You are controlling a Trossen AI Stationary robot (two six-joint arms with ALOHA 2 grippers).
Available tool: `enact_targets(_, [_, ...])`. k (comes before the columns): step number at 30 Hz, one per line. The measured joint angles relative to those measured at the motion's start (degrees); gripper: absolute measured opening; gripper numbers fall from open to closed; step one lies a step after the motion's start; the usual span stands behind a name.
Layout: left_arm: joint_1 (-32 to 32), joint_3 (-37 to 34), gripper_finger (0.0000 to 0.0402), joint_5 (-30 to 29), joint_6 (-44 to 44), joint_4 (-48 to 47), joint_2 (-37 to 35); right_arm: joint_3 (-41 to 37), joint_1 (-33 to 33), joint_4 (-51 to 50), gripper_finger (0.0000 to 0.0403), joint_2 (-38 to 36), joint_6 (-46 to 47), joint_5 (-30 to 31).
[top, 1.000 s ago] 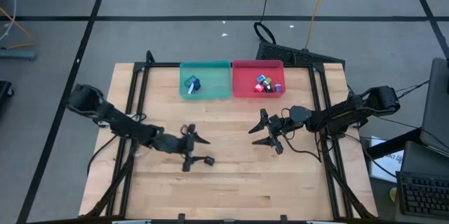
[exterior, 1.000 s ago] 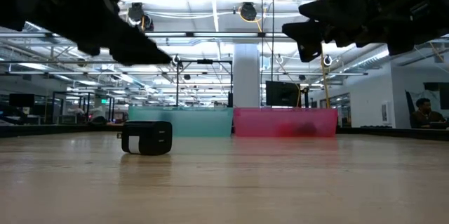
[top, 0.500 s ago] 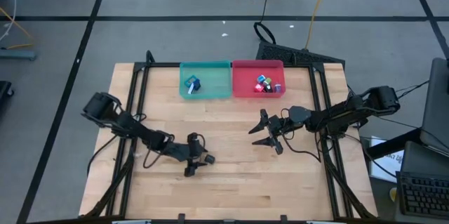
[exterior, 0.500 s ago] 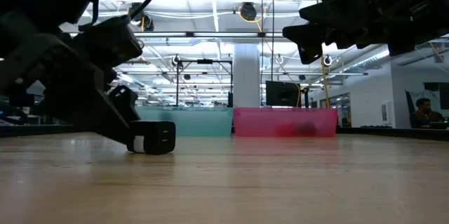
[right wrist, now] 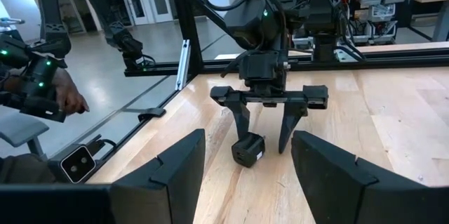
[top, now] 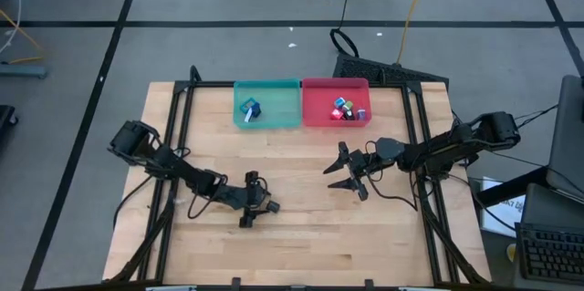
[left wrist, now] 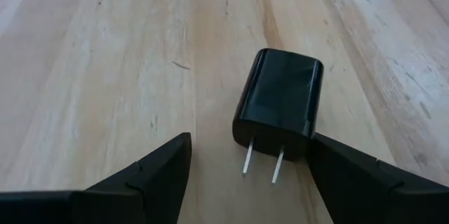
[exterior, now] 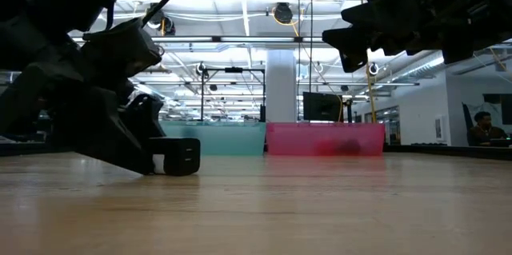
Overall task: Sort charging adapters and watches
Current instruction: Put the black charging adapter in the red bin
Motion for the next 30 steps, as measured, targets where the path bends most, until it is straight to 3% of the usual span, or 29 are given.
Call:
enact_targets(9, [1.5, 0.0, 0.0267, 0.5, 2.6, 2.6, 0.0, 0.0, 0.0, 0.0, 0.0201, 0.0, 0.0, 0.0])
enact_targets(18, [1.5, 0.0, 0.0169, 1.3, 2.9, 3.2, 0.0, 0.0, 0.0, 0.0, 0.0201, 0.0, 0.0, 0.0])
enact_targets(24, [1.5, 0.0, 0.0140, 1.3, 2.8, 3.2, 0.0, 0.0, 0.0, 0.0, 0.0201, 0.0, 0.0, 0.0])
enact_targets(30, [1.5, 0.0, 0.0130, -5.5, 2.3, 5.3, 0.0, 0.0, 0.0, 0.0, 0.0201, 0.0, 0.0, 0.0])
